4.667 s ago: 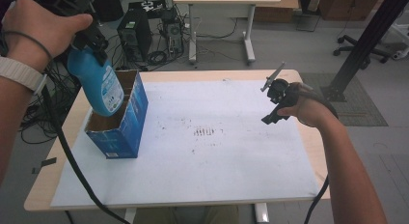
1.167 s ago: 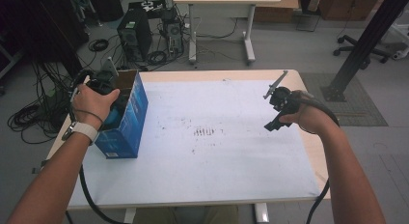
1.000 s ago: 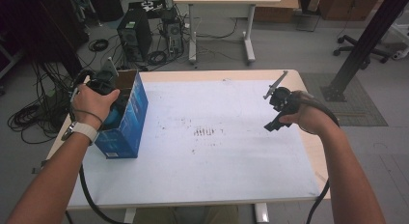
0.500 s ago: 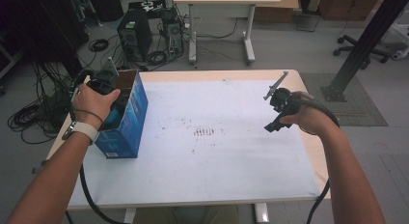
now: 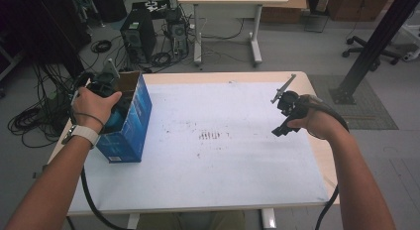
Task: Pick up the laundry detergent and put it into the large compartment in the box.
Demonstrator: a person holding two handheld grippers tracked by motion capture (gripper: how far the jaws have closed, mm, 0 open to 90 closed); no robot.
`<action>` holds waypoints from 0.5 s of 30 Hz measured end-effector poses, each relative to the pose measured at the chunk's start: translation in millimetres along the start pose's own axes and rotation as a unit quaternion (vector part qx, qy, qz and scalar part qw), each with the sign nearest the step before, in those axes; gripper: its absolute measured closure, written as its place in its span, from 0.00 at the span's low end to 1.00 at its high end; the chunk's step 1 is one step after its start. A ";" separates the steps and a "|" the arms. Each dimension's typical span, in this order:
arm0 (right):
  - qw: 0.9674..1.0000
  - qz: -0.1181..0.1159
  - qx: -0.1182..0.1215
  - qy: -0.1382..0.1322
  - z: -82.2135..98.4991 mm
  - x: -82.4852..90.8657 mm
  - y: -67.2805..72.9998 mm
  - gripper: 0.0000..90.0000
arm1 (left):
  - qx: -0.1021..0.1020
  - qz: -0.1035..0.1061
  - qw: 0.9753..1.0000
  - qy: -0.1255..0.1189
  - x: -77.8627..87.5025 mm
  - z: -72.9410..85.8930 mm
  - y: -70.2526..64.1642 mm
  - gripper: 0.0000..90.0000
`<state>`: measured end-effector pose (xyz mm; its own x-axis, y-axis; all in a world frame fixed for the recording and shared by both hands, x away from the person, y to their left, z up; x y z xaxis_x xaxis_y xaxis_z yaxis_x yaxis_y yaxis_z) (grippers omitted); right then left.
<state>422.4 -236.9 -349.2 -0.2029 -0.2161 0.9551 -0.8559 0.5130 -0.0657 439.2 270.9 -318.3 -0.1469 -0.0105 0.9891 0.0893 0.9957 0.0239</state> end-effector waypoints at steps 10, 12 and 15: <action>1.000 -0.001 0.000 -0.001 0.7 -0.7 0.6 0.15 | 0.001 0.003 1.000 0.009 -1.9 0.1 0.2 0.32; 1.000 -0.001 0.000 -0.001 1.1 -0.4 0.7 0.15 | 0.001 0.004 1.000 0.014 -2.3 -0.1 -0.9 0.30; 1.000 -0.001 -0.001 0.000 1.7 0.0 0.8 0.15 | 0.000 0.004 1.000 0.019 -2.9 -0.5 -2.8 0.27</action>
<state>420.9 -237.8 -349.7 -0.2021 -0.2175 0.9549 -0.8553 0.5141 -0.0639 439.8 268.1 -321.2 -0.1092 -0.0056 0.9940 0.0913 0.9957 0.0156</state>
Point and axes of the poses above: each handheld gripper's, and its own axes: x roughly backward along the jaws, z roughly out of its underside, y roughly to its left, the point moved 4 cm from there along -x, roughly forward along the jaws, and after that the axes turned 1 degree about y, right-handed, at the moved point
